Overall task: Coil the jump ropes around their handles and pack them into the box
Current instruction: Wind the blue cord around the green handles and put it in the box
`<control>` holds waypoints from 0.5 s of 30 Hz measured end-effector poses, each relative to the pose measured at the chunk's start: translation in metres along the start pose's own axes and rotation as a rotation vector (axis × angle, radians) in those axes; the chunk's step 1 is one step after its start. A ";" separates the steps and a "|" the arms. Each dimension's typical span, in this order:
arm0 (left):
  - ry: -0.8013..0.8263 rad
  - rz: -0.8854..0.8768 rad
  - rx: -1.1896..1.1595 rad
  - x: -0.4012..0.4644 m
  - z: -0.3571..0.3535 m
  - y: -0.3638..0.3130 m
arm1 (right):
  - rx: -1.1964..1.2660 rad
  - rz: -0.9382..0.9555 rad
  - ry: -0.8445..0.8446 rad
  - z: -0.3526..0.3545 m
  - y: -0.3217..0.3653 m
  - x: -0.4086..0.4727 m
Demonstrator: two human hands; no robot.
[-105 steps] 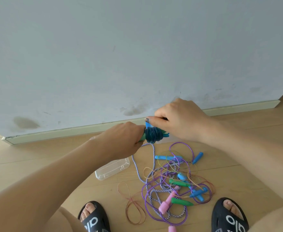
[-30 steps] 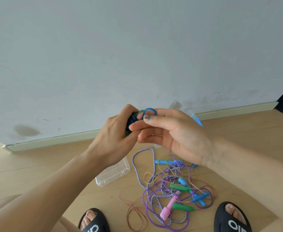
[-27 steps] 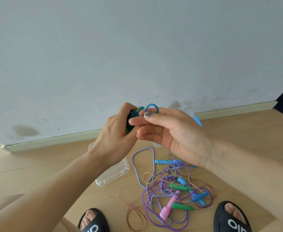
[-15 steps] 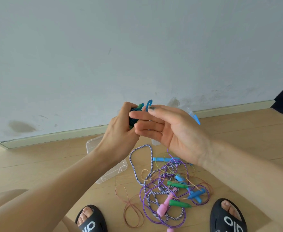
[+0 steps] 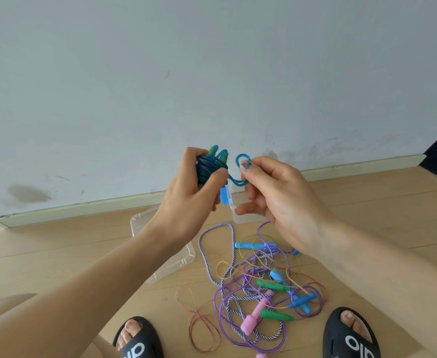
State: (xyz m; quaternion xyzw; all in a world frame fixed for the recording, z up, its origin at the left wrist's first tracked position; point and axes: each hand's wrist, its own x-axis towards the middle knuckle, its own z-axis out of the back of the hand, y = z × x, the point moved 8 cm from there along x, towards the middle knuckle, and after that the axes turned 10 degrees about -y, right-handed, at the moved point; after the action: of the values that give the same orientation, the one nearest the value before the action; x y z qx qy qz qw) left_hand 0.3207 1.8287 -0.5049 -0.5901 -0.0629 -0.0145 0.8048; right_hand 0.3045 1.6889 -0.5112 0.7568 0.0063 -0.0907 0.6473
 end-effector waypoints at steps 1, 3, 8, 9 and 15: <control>0.005 -0.019 0.009 0.001 0.000 -0.002 | 0.029 -0.021 0.033 -0.002 -0.001 -0.001; 0.023 -0.054 0.035 -0.001 -0.003 -0.005 | 0.048 -0.050 0.092 -0.007 0.000 -0.003; 0.050 -0.141 0.076 -0.007 -0.008 -0.011 | -0.083 -0.019 0.104 -0.004 0.005 0.001; 0.047 -0.147 0.078 -0.007 -0.007 -0.012 | -0.100 -0.013 0.112 -0.004 0.005 0.002; 0.041 -0.173 0.082 -0.009 -0.005 -0.015 | -0.108 -0.020 0.130 -0.005 0.004 0.001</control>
State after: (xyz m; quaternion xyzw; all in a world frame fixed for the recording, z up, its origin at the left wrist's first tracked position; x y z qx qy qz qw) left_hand 0.3111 1.8189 -0.4929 -0.5487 -0.0976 -0.0934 0.8251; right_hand 0.3065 1.6933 -0.5069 0.7249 0.0606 -0.0475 0.6846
